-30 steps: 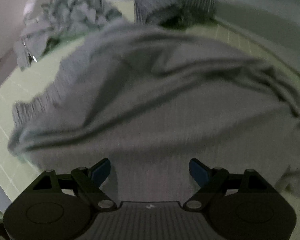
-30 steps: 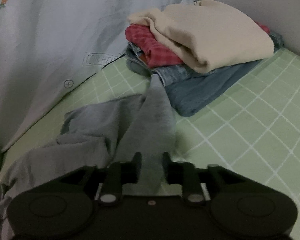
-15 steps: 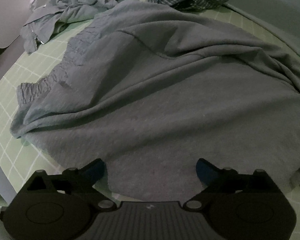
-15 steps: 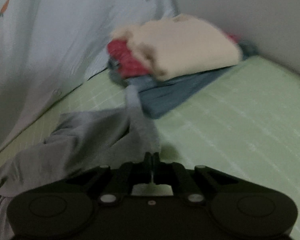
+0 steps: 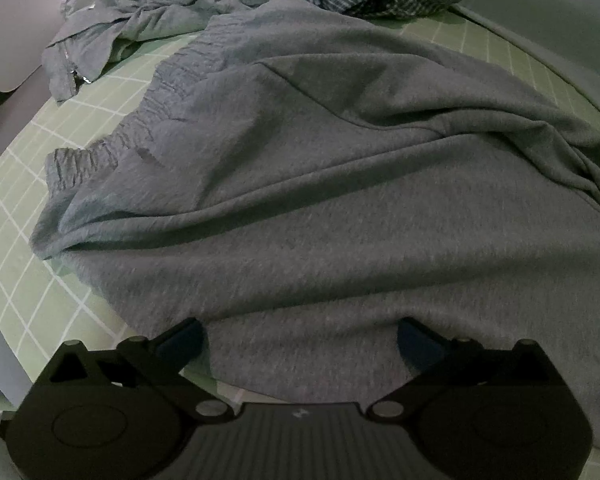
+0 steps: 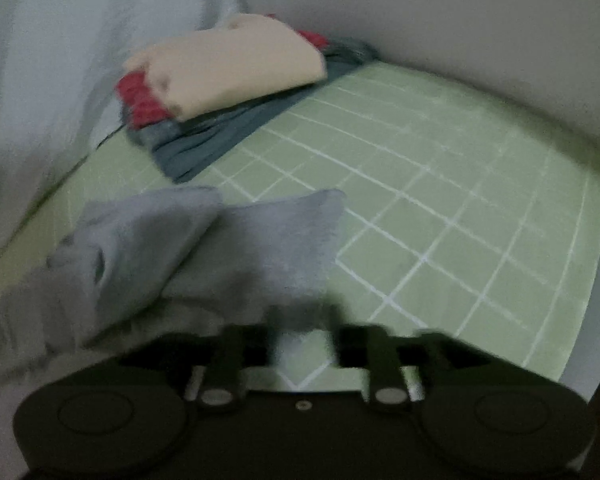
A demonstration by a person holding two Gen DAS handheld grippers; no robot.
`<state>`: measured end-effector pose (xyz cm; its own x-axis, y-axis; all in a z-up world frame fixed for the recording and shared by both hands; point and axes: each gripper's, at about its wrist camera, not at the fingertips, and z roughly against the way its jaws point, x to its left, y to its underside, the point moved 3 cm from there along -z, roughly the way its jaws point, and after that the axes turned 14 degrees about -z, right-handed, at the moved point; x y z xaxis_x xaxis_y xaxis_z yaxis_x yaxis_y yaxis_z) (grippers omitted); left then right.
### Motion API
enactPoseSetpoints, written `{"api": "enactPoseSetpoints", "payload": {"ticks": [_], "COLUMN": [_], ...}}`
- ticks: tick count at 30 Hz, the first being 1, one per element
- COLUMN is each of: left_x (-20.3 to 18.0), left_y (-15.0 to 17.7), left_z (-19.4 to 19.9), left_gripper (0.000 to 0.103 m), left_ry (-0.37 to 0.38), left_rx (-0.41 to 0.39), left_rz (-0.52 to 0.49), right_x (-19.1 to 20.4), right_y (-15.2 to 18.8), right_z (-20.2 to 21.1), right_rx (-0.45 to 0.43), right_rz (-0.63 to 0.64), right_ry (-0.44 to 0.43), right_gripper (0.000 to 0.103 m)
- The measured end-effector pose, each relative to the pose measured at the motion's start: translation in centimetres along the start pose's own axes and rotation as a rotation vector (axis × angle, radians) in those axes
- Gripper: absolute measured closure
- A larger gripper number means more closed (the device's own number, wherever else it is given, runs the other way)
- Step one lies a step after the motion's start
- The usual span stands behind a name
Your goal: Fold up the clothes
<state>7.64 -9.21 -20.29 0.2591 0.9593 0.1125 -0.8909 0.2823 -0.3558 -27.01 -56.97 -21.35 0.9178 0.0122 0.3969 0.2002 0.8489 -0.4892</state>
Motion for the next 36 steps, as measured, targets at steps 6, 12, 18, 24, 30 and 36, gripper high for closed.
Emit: {"api": "enactPoseSetpoints", "payload": {"ticks": [6,12,18,24,30,36], "left_x": [1.7,4.7,8.5,12.8,15.2,15.6], "left_y": [0.8,1.2,2.2,3.4,3.4,1.1], "left_z": [0.5,0.5,0.8,2.0,2.2,0.8], "left_gripper": [0.000,0.000,0.000,0.007,0.021,0.025], "left_ry": [-0.024,-0.066,-0.119,-0.107,-0.051,-0.035], "left_rx": [0.006,0.004,0.017,-0.071,-0.150,-0.214], "left_rz": [0.065,0.153,0.248,0.430,0.602,0.602], "right_x": [0.0,0.8,2.0,-1.8,-2.7,-2.2], "right_y": [-0.7,-0.9,-3.2,-4.0,-3.1,-3.6], "right_z": [-1.2,-1.6,6.3,4.0,3.7,3.9], "right_rx": [0.011,0.023,-0.275,-0.155,-0.109,-0.106], "right_rz": [-0.054,-0.014,0.099,-0.018,-0.115,-0.140], "right_ry": [-0.008,-0.009,-0.012,0.074,0.057,0.031], "right_gripper": [0.066,0.102,0.102,0.102,0.102,0.102]}}
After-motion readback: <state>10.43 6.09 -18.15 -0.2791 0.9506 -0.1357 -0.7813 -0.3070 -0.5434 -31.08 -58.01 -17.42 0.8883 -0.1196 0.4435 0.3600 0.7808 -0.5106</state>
